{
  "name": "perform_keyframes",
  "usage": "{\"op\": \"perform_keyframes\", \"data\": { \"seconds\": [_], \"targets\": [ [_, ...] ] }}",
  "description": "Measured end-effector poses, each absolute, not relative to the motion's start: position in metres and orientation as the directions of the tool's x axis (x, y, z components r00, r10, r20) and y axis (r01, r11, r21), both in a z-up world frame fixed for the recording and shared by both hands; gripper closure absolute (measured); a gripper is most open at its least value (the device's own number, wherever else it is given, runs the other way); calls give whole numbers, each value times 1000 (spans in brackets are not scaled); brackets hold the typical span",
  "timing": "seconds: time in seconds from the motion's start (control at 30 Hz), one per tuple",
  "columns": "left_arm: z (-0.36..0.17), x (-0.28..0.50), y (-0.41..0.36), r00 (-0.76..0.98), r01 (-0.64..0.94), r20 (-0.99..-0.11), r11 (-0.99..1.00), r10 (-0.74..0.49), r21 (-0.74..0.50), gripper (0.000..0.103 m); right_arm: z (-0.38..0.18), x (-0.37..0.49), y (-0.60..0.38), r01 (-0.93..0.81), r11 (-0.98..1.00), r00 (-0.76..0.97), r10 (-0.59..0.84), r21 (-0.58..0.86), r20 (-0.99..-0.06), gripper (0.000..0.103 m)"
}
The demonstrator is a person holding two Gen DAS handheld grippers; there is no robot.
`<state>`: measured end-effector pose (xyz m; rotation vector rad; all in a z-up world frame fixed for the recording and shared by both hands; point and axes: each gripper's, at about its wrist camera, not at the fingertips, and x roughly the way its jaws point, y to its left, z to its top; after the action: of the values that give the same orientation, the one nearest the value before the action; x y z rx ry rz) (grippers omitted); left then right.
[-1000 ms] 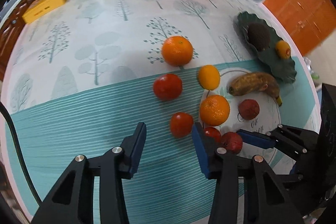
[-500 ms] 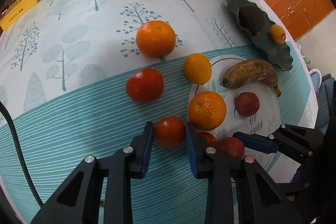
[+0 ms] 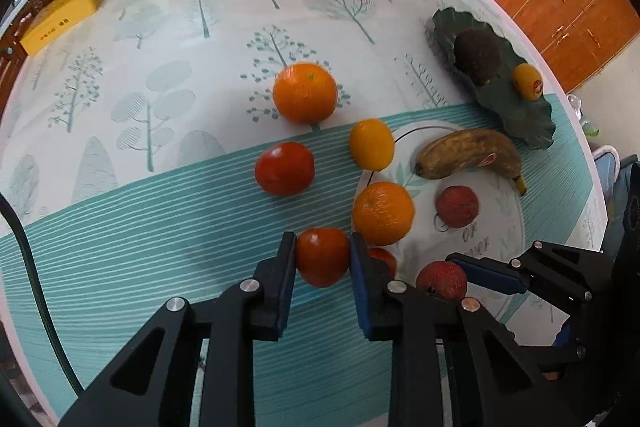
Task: Organize fruits
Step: 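Return to the white plate, grasp a cherry tomato with left tool while right grasps a lychee, then carry tomato and lychee to the green plate and release both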
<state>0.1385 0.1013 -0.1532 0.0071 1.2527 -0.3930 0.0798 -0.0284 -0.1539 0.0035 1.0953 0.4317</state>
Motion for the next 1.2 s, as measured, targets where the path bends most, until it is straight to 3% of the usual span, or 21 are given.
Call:
{"op": "perform_keyframes", "data": {
  "seconds": [0.27, 0.67, 1.2],
  "targets": [
    [-97, 121, 74, 330, 313, -899, 932, -288, -183, 79, -110, 69, -58, -335, 919, 449, 350, 208, -822, 73],
    [-31, 105, -27, 393, 407, -854, 897, -340, -170, 79, -50, 51, -141, -274, 944, 560, 312, 183, -768, 73],
    [-25, 166, -136, 417, 391, -846, 906, -333, -164, 79, -38, 119, -274, -74, 984, 600, 172, 160, -782, 73]
  ]
}}
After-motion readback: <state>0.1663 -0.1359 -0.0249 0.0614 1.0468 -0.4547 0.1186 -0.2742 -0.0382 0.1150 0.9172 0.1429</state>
